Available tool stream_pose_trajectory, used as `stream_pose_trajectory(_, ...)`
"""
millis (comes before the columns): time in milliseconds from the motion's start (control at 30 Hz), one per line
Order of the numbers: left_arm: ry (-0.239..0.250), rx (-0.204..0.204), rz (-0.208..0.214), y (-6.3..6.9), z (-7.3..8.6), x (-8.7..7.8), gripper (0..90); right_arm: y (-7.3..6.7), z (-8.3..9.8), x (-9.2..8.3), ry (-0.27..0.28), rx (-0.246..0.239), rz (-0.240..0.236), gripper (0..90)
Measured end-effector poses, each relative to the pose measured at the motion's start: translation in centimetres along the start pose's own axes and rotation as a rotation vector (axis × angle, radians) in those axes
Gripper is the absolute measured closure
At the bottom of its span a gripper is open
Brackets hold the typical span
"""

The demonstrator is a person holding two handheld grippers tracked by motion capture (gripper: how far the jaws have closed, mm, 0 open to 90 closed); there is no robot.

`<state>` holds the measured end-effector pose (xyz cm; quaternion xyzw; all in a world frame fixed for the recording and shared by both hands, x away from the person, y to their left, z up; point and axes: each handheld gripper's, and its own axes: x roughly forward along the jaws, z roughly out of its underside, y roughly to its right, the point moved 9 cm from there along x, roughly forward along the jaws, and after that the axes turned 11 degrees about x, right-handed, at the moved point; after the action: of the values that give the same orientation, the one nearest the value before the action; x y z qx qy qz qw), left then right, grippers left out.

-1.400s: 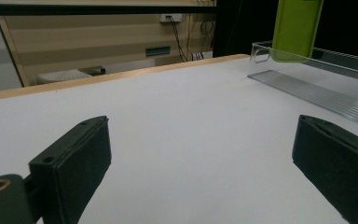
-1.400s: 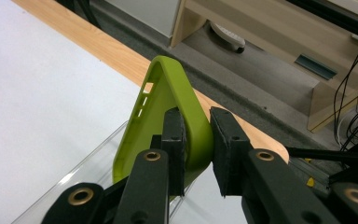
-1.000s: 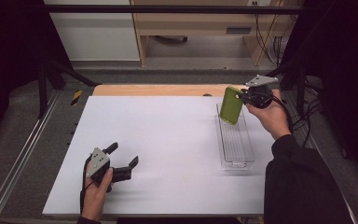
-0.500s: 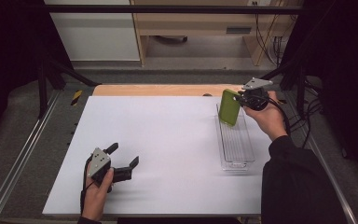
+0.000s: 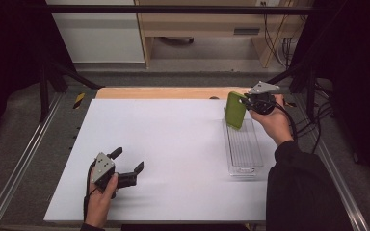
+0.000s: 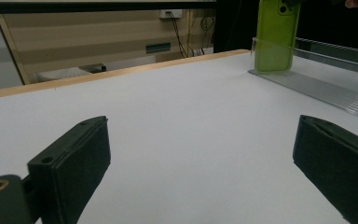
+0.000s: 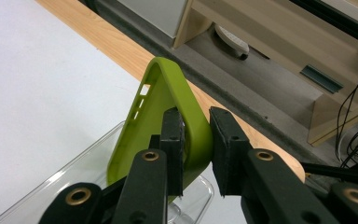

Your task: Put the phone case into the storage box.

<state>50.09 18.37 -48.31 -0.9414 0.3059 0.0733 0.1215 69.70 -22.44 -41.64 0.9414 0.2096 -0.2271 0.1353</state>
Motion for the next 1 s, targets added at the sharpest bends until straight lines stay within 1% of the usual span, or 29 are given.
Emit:
stream_pose_trajectory(167, -0.003, 0.007, -0.006, 0.1, 0.0, 0.0, 3.5, 0.3, 0.0, 0.4, 0.017, 0.035, 0.019, 75.2)
stream_pose_trajectory(367, -0.001, 0.004, -0.002, 0.1, 0.0, 0.0, 3.5, 0.2, -0.2, 0.8, 0.029, 0.058, 0.052, 73.4)
stream_pose_trajectory(467, 0.003, 0.006, -0.004, 0.2, -0.1, 0.0, 3.5, 0.2, -0.2, 1.1, 0.031, 0.069, 0.068, 71.5)
stream_pose_trajectory(567, 0.010, 0.014, -0.017, 0.1, -0.3, 0.0, 3.6, 0.2, -0.3, 1.4, 0.040, 0.097, 0.077, 69.4)
stream_pose_trajectory(800, 0.006, 0.009, -0.015, 0.0, -0.2, 0.0, 3.5, -0.1, -0.6, 2.2, 0.060, 0.122, 0.115, 63.1)
stream_pose_trajectory(833, 0.006, 0.008, -0.014, 0.0, -0.2, 0.0, 3.5, -0.1, -0.6, 2.3, 0.061, 0.118, 0.121, 62.6)
stream_pose_trajectory(1000, 0.008, 0.008, -0.012, 0.1, -0.2, 0.0, 3.6, 0.0, -0.6, 2.6, 0.064, 0.147, 0.125, 61.1)
